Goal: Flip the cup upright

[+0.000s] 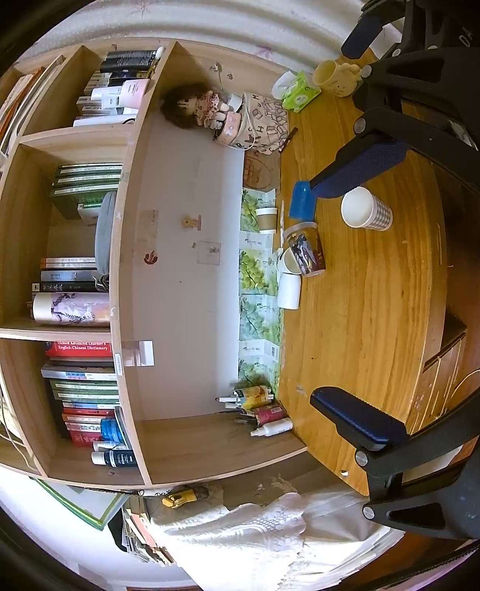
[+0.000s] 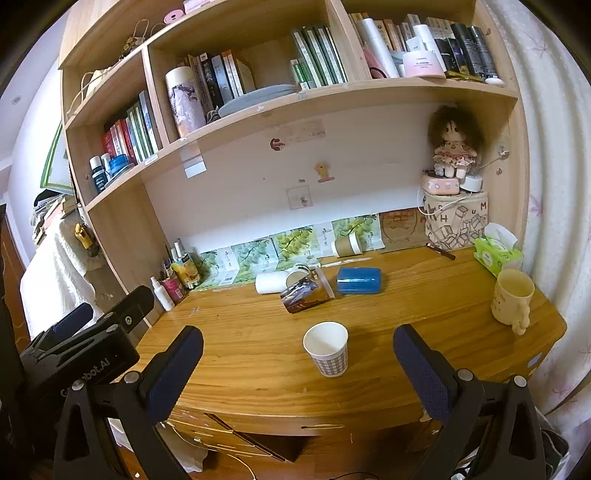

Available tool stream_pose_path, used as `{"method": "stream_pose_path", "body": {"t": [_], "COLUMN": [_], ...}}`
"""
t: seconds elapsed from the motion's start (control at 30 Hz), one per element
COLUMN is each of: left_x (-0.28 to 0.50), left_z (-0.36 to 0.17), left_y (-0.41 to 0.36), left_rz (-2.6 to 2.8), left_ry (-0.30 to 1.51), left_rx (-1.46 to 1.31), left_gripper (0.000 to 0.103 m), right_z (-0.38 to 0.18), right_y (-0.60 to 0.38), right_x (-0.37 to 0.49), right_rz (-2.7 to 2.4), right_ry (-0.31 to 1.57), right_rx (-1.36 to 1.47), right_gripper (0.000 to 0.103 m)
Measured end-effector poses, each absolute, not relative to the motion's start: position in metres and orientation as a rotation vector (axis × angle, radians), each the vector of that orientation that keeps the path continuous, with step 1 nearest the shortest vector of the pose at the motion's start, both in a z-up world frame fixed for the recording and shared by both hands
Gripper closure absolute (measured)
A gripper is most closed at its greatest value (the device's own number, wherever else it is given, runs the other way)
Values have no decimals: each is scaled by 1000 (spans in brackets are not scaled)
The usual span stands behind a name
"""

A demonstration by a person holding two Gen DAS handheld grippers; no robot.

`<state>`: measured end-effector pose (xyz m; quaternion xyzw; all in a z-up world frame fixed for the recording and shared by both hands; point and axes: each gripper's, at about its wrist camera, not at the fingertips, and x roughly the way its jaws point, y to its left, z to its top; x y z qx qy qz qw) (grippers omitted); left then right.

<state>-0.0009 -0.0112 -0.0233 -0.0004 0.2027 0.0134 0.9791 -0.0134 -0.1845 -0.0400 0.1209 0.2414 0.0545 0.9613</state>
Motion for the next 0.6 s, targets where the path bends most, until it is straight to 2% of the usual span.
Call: {"method": "stream_pose_path", "body": {"t": [0.6], "left_x": [-9], "left_z": [-22], "left_y": [-16], "left_rz": [10], "left_ry": [391], "left_rx": [13], "left_gripper": [1], "right_z": [-42], "right_y": [-188], "right_x": [-25], "right_rz": [99], "right_ry": [480], "right_rx": [266], "right_gripper": [0]}}
